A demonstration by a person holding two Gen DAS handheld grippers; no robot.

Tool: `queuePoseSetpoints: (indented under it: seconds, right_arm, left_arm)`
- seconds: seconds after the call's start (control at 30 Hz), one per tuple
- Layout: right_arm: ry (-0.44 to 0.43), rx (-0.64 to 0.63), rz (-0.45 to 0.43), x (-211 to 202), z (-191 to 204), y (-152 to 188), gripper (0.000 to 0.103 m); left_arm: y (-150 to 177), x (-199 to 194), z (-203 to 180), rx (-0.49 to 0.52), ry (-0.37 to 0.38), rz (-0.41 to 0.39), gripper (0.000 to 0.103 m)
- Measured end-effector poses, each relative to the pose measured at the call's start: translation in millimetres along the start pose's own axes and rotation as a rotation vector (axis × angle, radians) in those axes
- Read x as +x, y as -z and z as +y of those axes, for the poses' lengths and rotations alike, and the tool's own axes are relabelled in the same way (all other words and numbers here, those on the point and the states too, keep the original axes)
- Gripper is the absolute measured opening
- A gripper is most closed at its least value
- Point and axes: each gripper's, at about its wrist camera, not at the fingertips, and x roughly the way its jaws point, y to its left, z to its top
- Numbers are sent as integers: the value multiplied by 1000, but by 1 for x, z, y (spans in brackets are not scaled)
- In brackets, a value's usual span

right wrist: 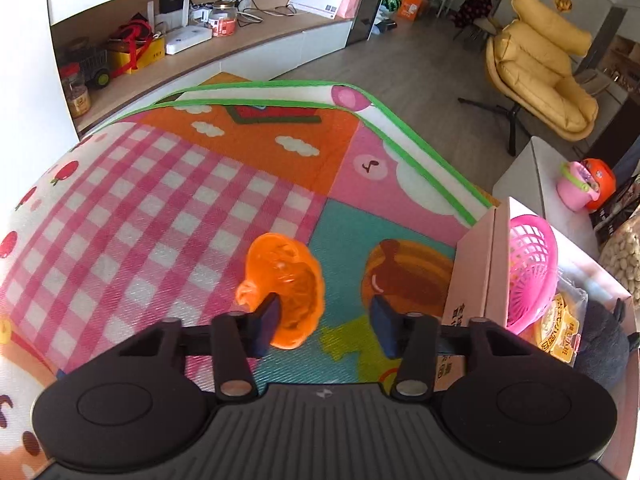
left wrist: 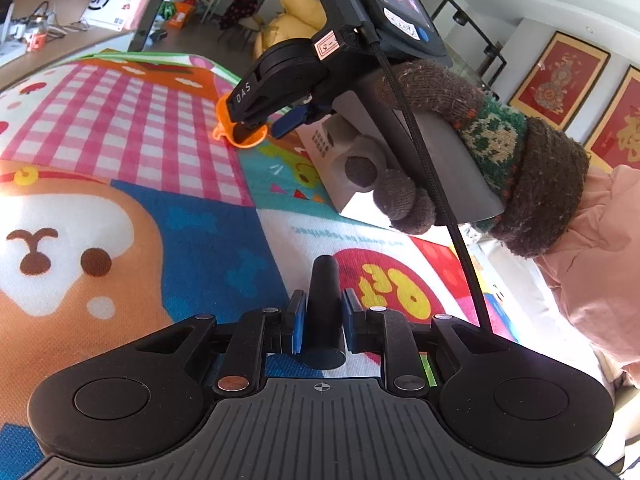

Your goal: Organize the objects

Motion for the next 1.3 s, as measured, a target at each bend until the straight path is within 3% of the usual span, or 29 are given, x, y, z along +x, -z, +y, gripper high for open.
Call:
queuePoseSetpoints:
  seconds: [0.1, 0.5, 0.67, 0.77, 1.0, 1.1, 1.17, 1.27, 1.3]
  right_arm:
    - [7, -22, 15, -4, 4, 1, 25]
    - [-53, -13, 11, -45, -13, 28, 25]
    - [-75, 17, -46, -65, -24, 30, 26]
    - [-95, 42, -74, -69, -29, 26, 49]
    - [-109, 57, -87, -43, -21, 9, 82]
    - [-150, 69, -72, -26, -13, -3, 90]
    - [-123, 43, -69, -13, -4, -9, 92]
    - [-94, 51, -49, 6, -2, -14, 92]
    - [-98, 77, -38, 10, -5, -14, 88]
  left_arm:
    - [1, 0, 0, 1, 1, -3, 22]
    - [1, -1, 3, -16, 11, -4, 22]
    - [1, -1, 3, -19, 10, -6, 22]
    - [1, 0, 3, -16, 6, -7, 22]
    - [1, 0, 3, -17, 6, -7, 22]
    - [2, -1, 3, -22, 9, -7, 22]
    - [2, -1, 3, -22, 9, -8, 22]
    - [2, -1, 3, -24, 10, -8, 22]
    - [2, -1, 3, -26, 11, -8, 22]
